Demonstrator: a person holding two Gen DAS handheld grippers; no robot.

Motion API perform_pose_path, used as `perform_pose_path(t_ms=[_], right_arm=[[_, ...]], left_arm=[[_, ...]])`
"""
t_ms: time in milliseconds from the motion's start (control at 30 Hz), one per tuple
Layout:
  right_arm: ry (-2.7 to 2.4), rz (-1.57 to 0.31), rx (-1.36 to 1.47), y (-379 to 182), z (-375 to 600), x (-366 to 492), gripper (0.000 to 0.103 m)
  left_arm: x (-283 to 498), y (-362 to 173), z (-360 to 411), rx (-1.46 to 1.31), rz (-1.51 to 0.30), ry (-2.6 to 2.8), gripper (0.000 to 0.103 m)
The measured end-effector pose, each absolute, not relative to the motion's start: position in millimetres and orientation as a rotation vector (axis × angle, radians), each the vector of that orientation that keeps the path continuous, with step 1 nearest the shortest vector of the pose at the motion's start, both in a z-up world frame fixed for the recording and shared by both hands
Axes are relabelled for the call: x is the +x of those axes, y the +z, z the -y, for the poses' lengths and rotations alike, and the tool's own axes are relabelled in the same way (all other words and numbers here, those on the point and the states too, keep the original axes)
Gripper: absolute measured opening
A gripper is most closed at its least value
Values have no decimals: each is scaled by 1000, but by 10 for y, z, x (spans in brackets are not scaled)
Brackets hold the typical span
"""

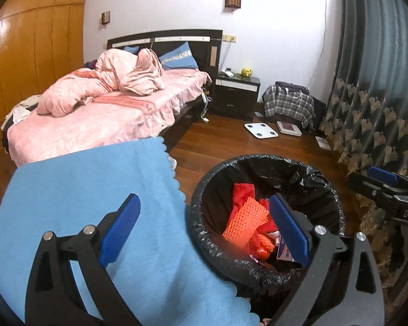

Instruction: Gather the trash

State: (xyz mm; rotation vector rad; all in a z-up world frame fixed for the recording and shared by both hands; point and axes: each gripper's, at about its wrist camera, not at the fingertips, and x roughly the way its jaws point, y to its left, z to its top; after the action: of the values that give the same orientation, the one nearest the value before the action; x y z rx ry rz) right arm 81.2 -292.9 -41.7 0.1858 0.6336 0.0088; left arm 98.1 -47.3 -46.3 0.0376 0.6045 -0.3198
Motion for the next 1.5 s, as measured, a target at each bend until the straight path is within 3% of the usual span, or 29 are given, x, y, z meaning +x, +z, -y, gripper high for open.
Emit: perform_pose_path(t_ms=[767,1500], right_arm=[[105,-563,110,96,2485,506,97],[105,-560,108,101,2461,494,97]], left_arm=[[484,130,277,27,-490,-275,94],[431,157,272,28,-487,-273,94]])
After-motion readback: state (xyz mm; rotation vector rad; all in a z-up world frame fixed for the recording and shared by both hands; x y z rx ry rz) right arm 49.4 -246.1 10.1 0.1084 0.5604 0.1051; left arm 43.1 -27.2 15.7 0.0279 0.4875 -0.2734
